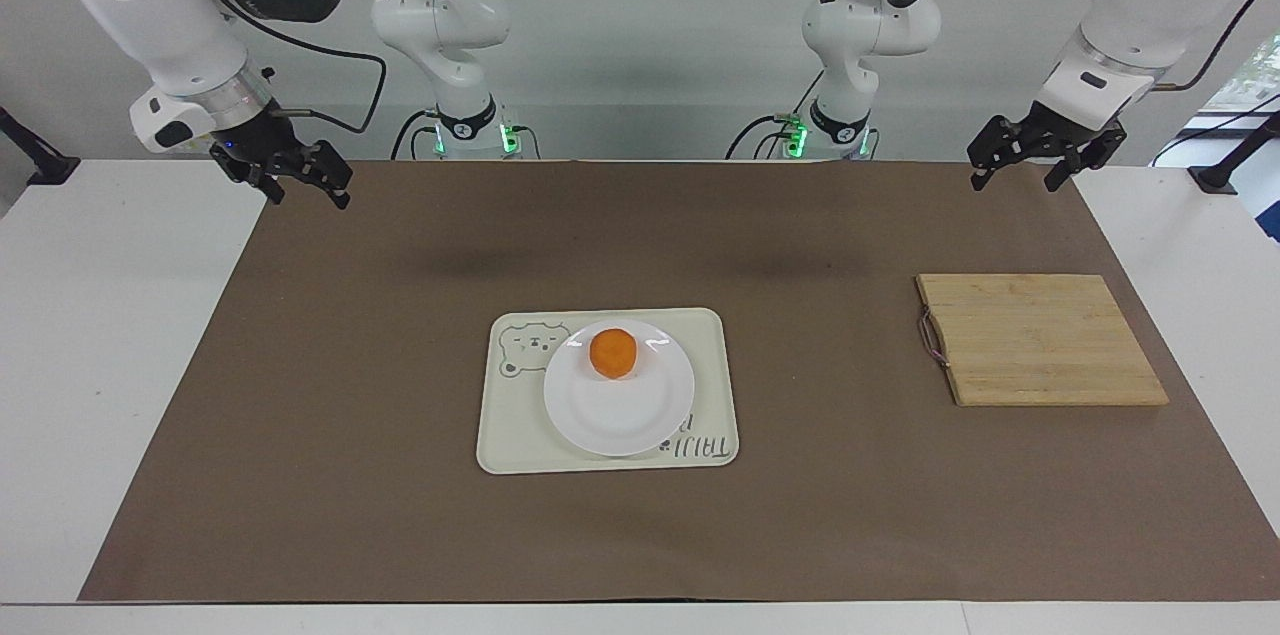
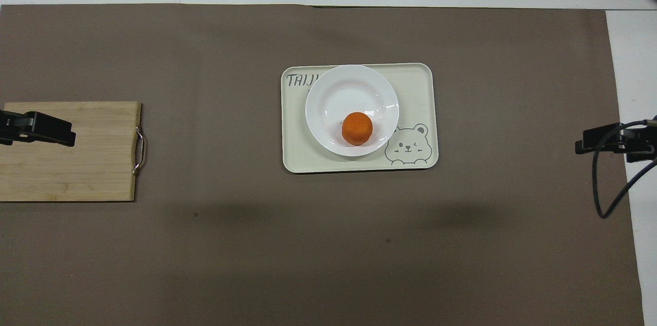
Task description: Place orange and plate with both arms
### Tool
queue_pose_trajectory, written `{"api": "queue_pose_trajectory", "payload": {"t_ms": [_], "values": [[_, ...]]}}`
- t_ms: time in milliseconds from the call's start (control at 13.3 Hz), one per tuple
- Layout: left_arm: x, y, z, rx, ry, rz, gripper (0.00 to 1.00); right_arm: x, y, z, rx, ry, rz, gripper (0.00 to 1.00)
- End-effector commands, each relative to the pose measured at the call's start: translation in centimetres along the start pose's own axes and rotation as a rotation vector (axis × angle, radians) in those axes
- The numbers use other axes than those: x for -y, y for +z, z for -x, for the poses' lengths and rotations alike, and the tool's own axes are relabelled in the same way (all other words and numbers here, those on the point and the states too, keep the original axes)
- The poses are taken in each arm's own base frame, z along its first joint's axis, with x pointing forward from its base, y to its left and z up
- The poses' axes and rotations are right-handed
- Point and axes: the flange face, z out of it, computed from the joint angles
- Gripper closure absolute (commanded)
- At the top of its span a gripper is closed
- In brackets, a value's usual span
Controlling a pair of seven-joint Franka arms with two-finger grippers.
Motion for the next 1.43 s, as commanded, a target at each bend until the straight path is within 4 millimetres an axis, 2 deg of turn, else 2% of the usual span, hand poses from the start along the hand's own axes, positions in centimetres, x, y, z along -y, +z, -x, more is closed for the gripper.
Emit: {"api": "queue_pose_trajectory", "payload": {"t_ms": [0,226,302,452,830,1056,1357], "values": [[0.2,-0.5,0.6,0.0,-0.003,-0.02,0.0,0.2,-2.9,0.9,-0.024,0.003,0.018,0.0],[0.2,-0.5,0.6,0.0,-0.003,-0.02,0.0,0.8,-9.5,1.9,-0.084,-0.02,0.063,0.0],[0.2,-0.5,0.6,0.0,-0.003,-0.02,0.0,1.4,-11.1,2.5,-0.097,-0.033,0.087,0.0],[0.2,-0.5,0.6,0.0,-0.003,-0.02,0.0,3.4,-11.1,3.1,-0.089,-0.071,0.091,0.0],[0.2,-0.4,0.6,0.002,-0.003,-0.02,0.0,3.5,-10.9,3.2,-0.082,-0.084,0.088,0.0],[0.2,-0.5,0.6,0.0,-0.003,-0.02,0.0,3.3,-9.8,3.8,-0.064,-0.09,0.091,0.0],[0.2,-0.5,0.6,0.0,-0.003,-0.02,0.0,3.3,-9.5,3.5,-0.078,-0.143,0.111,0.0]]}}
